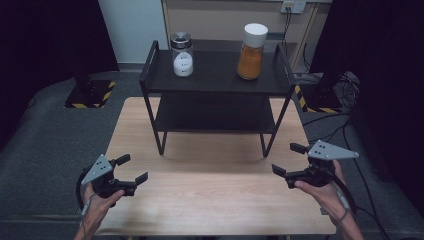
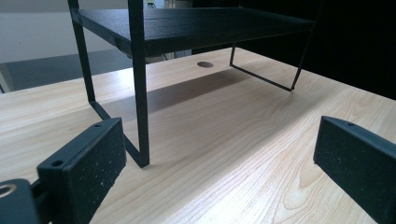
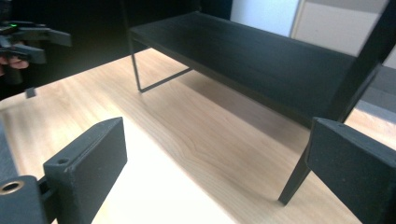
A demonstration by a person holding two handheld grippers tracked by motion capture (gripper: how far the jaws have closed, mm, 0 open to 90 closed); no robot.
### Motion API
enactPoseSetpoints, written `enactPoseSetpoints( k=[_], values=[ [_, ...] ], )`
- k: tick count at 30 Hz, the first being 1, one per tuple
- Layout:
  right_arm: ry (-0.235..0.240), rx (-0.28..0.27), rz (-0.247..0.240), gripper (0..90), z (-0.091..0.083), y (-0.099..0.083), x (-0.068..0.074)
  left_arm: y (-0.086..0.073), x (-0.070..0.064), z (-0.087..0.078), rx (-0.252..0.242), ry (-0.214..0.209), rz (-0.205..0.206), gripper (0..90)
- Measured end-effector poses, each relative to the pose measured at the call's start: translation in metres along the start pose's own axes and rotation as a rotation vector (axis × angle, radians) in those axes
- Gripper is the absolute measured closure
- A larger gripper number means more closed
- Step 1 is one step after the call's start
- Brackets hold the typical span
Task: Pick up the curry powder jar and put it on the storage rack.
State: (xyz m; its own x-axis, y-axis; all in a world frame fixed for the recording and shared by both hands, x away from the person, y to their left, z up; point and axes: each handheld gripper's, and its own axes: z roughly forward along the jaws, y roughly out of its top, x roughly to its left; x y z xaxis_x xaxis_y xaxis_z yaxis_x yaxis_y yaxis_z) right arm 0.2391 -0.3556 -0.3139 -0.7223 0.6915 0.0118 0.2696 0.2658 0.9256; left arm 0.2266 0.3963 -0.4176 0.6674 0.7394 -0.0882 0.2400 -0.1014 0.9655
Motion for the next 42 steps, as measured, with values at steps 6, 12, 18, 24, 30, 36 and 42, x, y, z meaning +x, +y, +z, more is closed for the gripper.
enactPoseSetpoints(
  k=[6,12,18,24,30,36,42],
  values=[
    [-0.04,-0.006,0.038,6.4,0.006,-0.032,0.011,0.0,0.0,0.0,-0.004,-0.002,0.004,1.1],
    [-0.07,-0.017,0.048,6.3,0.012,-0.054,0.019,0.0,0.0,0.0,-0.006,-0.005,0.007,1.0],
    [-0.094,-0.056,0.073,5.4,0.017,-0.08,0.025,0.0,0.0,0.0,-0.006,-0.006,0.01,1.0],
    [-0.129,-0.058,0.085,5.5,0.02,-0.09,0.028,0.001,-0.002,-0.001,-0.01,-0.003,0.021,1.0],
    [-0.167,-0.087,0.1,5.3,0.015,-0.1,0.03,0.0,-0.002,-0.004,-0.023,0.012,0.014,1.0],
    [-0.211,-0.131,0.15,4.5,0.007,-0.109,0.03,-0.001,-0.003,-0.007,-0.036,0.022,0.015,1.0],
    [-0.213,-0.133,0.14,4.5,0.007,-0.11,0.03,0.0,-0.003,-0.005,-0.033,0.019,0.016,1.0]
  ],
)
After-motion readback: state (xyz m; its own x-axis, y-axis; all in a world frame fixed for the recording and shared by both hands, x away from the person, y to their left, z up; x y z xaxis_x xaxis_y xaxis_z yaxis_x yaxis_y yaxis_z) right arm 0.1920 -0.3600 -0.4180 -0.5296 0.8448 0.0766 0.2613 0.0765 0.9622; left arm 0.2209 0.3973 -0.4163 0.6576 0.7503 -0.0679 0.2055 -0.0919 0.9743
